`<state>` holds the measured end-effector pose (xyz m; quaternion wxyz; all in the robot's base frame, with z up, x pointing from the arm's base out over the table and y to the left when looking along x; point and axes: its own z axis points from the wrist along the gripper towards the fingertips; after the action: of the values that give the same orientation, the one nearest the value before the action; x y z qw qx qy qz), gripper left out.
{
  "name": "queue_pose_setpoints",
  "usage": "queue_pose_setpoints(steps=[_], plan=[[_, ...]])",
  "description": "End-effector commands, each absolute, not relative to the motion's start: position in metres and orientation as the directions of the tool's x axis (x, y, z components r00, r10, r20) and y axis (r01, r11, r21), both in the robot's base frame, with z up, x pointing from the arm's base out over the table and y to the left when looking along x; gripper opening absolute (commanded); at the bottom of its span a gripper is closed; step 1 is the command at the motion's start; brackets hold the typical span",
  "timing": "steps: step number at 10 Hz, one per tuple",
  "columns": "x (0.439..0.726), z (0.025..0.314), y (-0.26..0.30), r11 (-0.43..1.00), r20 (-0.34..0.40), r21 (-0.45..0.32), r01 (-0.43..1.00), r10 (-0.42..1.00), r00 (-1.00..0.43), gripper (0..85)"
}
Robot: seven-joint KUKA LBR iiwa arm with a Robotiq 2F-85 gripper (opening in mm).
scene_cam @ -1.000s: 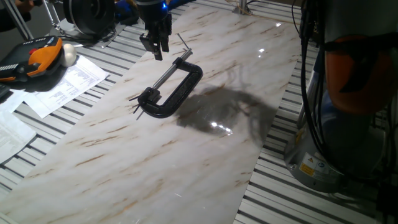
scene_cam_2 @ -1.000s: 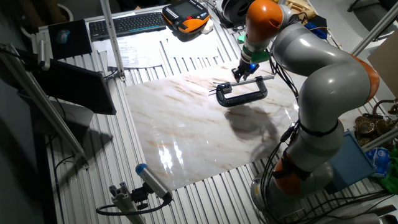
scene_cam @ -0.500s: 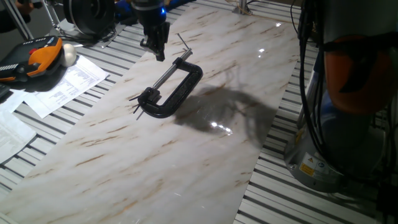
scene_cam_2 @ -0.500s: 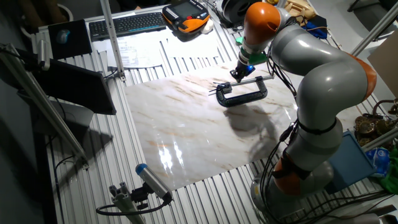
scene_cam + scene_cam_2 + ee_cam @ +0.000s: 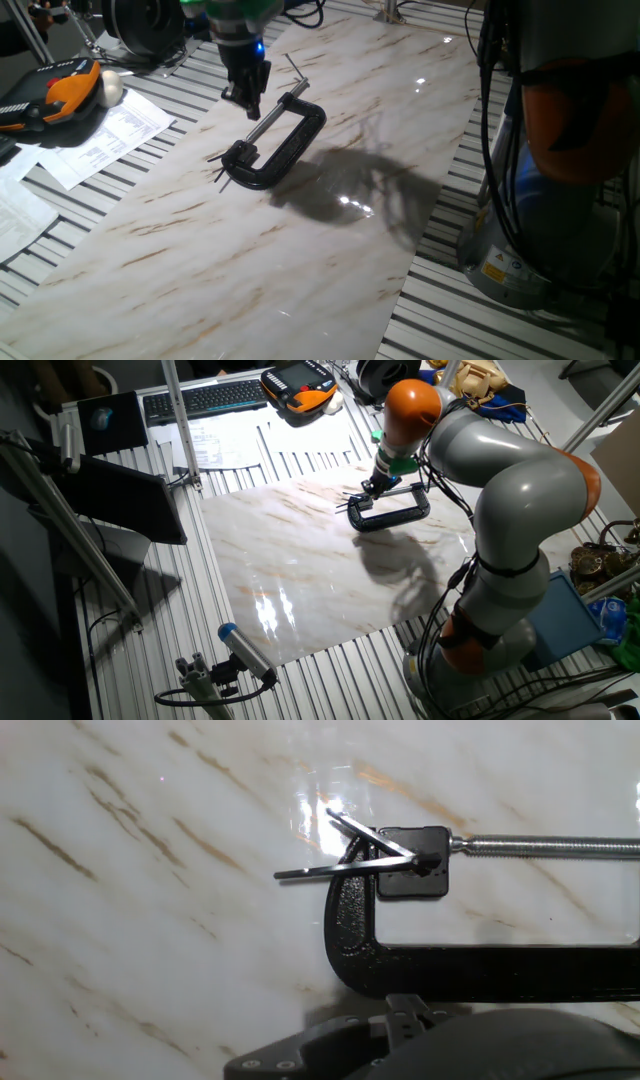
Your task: Turn the hands of a clock
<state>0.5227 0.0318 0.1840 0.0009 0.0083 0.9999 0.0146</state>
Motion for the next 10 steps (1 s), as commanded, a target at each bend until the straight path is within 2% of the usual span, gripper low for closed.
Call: queue_pose_setpoints(steps=[1, 5, 7, 10], plan=[[0.523, 0.18, 0.035, 0.999, -0.004, 0.026, 0.025, 0.026, -1.0, 0.0], [0.531, 0.157, 0.045, 0.999, -0.013, 0.021, 0.045, 0.046, -0.999, 0.0], [0.535, 0.146, 0.049, 0.999, -0.028, -0.006, 0.045, 0.045, -0.999, 0.0], [0.539, 0.144, 0.056, 0.996, -0.002, -0.014, 0.084, 0.084, -0.996, 0.0]])
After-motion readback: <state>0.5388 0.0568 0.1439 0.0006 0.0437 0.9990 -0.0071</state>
